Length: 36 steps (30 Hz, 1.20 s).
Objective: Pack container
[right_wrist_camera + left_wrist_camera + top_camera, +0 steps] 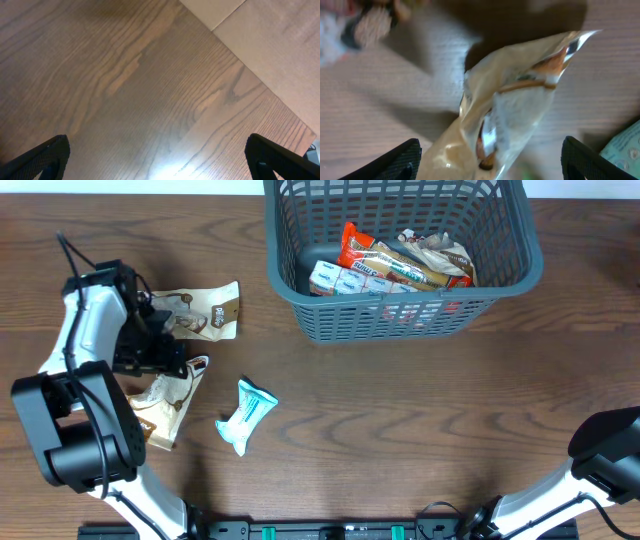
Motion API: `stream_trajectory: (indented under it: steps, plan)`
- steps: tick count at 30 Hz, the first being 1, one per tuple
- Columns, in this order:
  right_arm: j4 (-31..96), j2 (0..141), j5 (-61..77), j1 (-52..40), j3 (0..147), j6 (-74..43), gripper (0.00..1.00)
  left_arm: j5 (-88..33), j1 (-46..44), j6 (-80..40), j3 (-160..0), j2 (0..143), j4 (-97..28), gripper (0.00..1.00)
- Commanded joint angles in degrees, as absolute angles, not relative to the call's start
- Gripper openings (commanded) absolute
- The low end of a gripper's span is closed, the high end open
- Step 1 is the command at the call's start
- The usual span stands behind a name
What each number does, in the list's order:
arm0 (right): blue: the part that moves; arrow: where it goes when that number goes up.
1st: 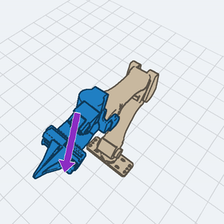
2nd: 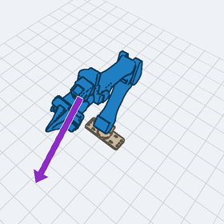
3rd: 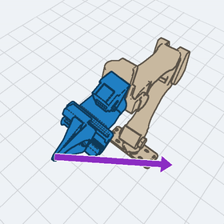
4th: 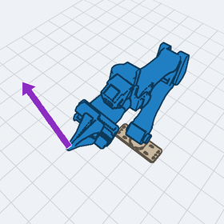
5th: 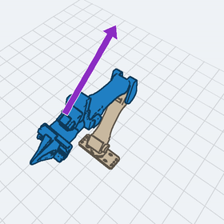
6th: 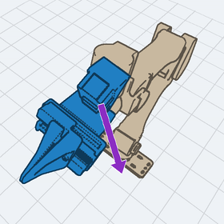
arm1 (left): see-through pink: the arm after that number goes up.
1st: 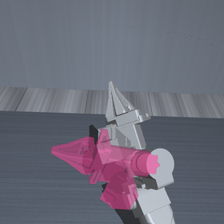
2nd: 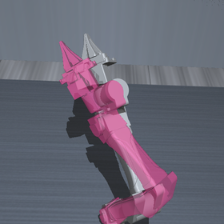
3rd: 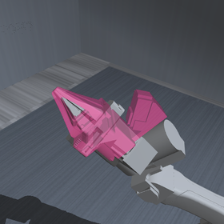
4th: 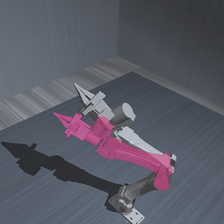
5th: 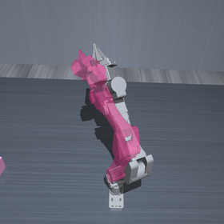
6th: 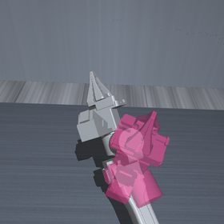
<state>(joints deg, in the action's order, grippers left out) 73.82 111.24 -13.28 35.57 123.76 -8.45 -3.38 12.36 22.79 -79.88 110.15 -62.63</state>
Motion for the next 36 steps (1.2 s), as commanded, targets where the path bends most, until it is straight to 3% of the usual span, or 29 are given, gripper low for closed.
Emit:
stream_trajectory:
  steps: [1,22,24,26,27,28,36]
  plan:
    - [73.65,111.70,-13.52,36.14,123.46,-7.60,0.99,-2.07,11.90,23.49,-77.84,110.13,-61.80,0.78]
    - [73.69,111.70,-13.47,36.14,123.46,-7.62,0.99,-1.89,12.08,21.50,-69.10,110.17,-55.40,0.77]
    - [73.69,111.70,-13.50,36.14,123.46,-7.62,0.99,-1.91,12.08,20.67,-69.10,110.17,-55.07,0.66]
    - [73.69,111.70,-13.47,36.14,123.46,-7.62,0.99,-1.89,12.08,20.67,-69.10,110.17,-54.92,0.21]
    - [73.69,111.70,-13.50,36.14,123.46,-7.62,0.99,-1.91,12.08,20.64,-69.10,110.17,-54.89,0.10]
    - [73.69,111.70,-13.50,36.14,123.46,-7.62,0.99,-1.89,12.08,20.29,-69.10,110.17,-54.92,0.06]
    - [73.69,111.70,-13.50,36.14,123.46,-7.62,0.99,-2.13,12.08,15.03,-69.23,110.04,-54.76,0.06]
